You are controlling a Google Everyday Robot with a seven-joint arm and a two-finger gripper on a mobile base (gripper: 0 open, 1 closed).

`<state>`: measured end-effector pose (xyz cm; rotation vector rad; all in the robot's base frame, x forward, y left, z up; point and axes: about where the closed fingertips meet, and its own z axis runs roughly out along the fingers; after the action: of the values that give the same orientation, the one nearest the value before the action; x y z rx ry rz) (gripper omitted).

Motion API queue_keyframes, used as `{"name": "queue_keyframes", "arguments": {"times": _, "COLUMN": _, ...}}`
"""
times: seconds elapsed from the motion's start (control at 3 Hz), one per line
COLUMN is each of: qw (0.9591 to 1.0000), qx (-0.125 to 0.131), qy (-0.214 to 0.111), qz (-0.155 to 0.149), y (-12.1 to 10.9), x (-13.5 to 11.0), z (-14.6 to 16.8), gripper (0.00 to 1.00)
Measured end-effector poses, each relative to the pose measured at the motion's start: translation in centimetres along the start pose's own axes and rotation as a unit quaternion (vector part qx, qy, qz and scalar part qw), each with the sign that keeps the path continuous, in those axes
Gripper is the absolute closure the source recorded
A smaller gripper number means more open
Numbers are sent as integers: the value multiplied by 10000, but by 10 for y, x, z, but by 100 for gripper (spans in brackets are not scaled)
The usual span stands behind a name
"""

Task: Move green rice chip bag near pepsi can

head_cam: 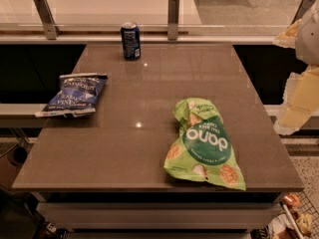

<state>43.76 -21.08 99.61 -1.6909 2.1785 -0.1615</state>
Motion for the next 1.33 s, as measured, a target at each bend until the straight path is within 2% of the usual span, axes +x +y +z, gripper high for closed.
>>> {"name": "queue_keyframes", "arguments": {"times": 0.67, "qw": 9999, "qx": -57, "qy": -81, "qz": -42, "y": 0, "x": -8, "z": 5, "gripper": 0}}
{"name": "queue_keyframes", "arguments": {"times": 1.0, "qw": 9992, "qx": -264, "qy": -288, "qz": -93, "y": 6, "x": -24, "z": 26, "gripper": 0}}
{"name": "queue_keyframes", "arguments": {"times": 1.33, "qw": 9972, "qx": -560, "qy": -486, "qz": 18, "y": 17, "x": -39, "z": 52, "gripper": 0}}
